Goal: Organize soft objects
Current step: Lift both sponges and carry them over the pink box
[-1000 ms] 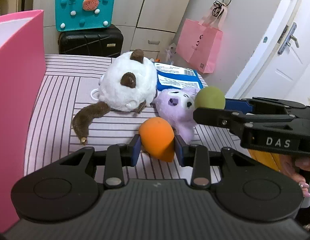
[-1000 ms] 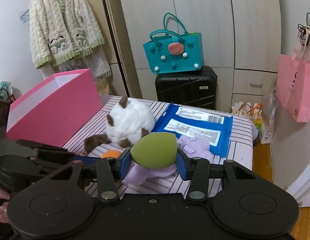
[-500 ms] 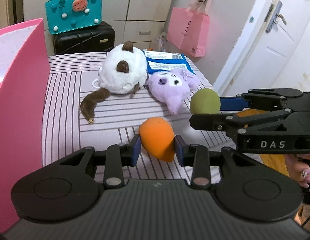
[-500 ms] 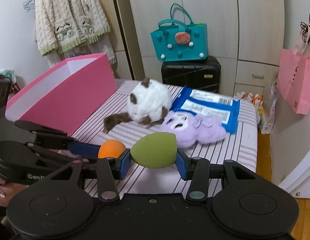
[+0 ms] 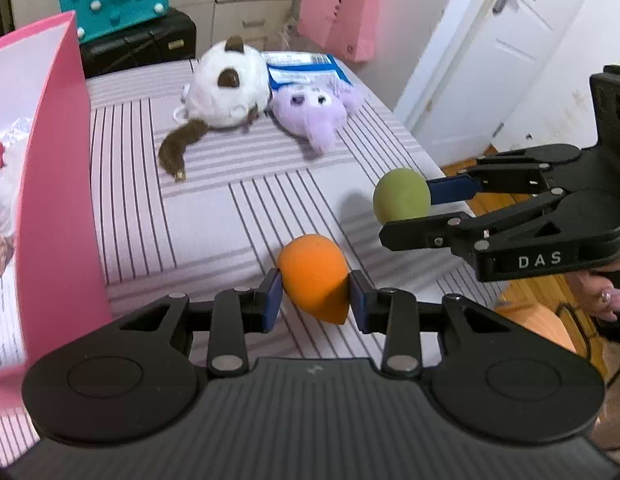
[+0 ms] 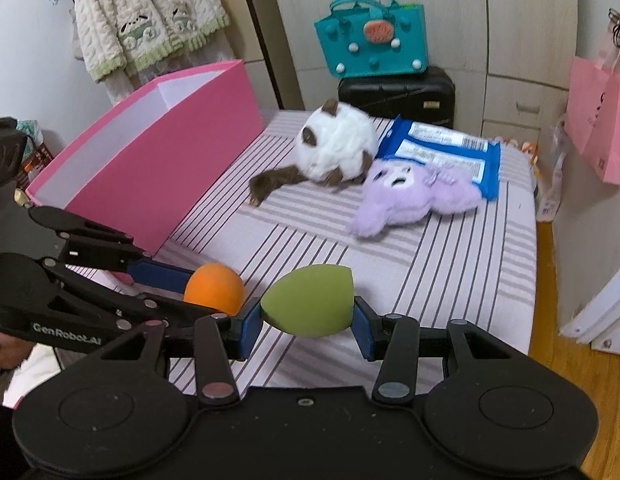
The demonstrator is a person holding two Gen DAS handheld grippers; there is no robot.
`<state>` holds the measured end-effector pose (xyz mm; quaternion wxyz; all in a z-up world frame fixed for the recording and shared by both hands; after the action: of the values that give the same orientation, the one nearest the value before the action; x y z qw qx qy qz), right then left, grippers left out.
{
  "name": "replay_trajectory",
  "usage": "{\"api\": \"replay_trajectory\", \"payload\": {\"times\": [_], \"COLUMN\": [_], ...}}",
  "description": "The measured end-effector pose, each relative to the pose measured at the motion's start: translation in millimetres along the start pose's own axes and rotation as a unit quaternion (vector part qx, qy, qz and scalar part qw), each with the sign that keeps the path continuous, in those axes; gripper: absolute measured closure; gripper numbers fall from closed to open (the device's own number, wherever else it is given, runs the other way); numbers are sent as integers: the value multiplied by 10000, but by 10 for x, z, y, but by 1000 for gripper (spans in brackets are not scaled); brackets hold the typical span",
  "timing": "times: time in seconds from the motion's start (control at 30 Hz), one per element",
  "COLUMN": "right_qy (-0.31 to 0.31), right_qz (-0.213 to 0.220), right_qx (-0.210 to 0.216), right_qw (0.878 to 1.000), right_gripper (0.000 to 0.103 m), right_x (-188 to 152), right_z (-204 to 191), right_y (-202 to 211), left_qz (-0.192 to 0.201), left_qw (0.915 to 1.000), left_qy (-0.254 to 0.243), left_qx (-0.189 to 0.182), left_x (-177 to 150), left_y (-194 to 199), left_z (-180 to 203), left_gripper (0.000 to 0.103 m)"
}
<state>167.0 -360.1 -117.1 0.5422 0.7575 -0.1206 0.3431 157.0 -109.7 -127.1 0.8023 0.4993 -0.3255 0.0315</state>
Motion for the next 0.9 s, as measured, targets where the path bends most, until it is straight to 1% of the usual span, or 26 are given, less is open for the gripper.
{"api": "replay_trajectory", "payload": {"times": [0.1,0.2,0.33,0.5,0.67,0.77,0.9], "right_qy": [-22,-81,-111,30,183,319,421], "right_qz": [-128,-226,-320,-333,-389,-404,-397], "right_qx": [76,234,350,356,445,526,561], "right_qw": [9999,9994,9988,9988,9981,9973,9967], "right_gripper": [51,51,51,51,51,50,50], "right_x": [-52,-94,-134,-183,-198,-182,-163], "right_z": [-55,-115,-202,-349,-518,-627,-742], "right_y": [18,42,77,145,222,268,297], "left_qz": [-141,-169,-269,-268,-313,-262,-340], "left_qw": [9999,9998,9996,9994,9992,9995,9994], "left_qy": [-24,-72,-79,-215,-246,-166,-66], "left_qx": [-60,-5,-89,-2,-36,-22,-87], "left_x": [-63,-118,-179,-237,-287,-316,-377], "left_y": [71,131,204,335,472,543,591], "left_z": [-11,4,17,28,24,4,-41], "left_gripper": [68,68,68,68,68,68,68]}}
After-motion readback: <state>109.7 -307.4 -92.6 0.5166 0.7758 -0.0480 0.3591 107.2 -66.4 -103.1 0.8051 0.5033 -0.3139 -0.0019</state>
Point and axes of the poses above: each gripper's, at about its wrist camera, not at the fingertips, and y roughly against the way its jaws point, z to its right, x to its top, the point moved 4 cm from there along -y, roughly the way its jaws point, and after that the axes turned 3 degrees about y, right-handed, at the moved point
